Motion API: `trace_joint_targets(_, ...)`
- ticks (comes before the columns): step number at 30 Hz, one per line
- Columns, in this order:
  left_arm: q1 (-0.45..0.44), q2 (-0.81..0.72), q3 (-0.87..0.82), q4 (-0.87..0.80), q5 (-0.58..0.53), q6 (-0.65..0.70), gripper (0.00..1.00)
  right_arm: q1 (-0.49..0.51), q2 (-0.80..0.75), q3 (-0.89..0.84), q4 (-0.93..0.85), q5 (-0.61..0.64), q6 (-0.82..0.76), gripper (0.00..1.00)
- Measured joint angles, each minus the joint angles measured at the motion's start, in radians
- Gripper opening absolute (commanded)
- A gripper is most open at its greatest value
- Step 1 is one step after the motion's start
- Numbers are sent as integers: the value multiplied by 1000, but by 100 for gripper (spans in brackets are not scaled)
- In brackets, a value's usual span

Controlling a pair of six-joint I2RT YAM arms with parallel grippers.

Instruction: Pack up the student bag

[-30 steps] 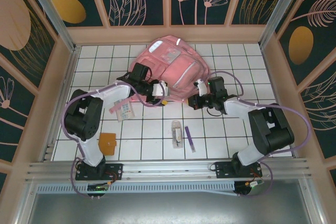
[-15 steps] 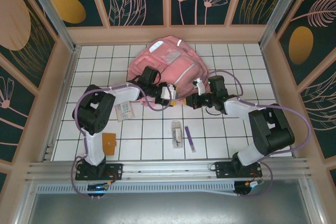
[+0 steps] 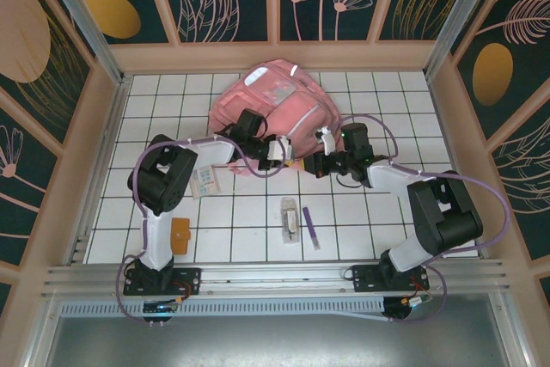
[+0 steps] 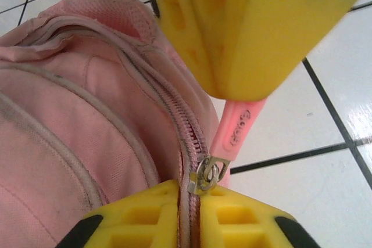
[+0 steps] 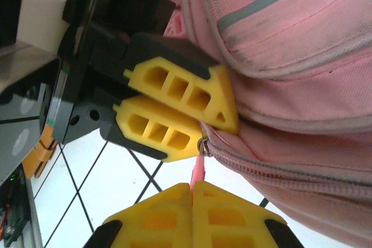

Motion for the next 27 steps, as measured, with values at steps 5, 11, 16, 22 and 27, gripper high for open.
trace_joint_targets(5, 2, 26, 44, -55, 5, -20, 0, 6, 18, -2, 25, 23, 4, 10)
trace_joint_targets(11, 7, 34, 50, -63, 21, -41, 0, 41, 49, -3, 39, 44, 13, 16)
trace_joint_targets(16, 5, 34, 50, -50, 40, -66, 0, 72, 63, -4, 69, 73, 26, 29)
trace_joint_targets(22, 4, 34, 61, -55, 45, -76, 0, 77, 63, -4, 80, 129, 36, 34)
trace_joint_targets(27, 4, 34, 63, -60, 42, -76, 0, 83, 63, -4, 84, 166, 52, 39)
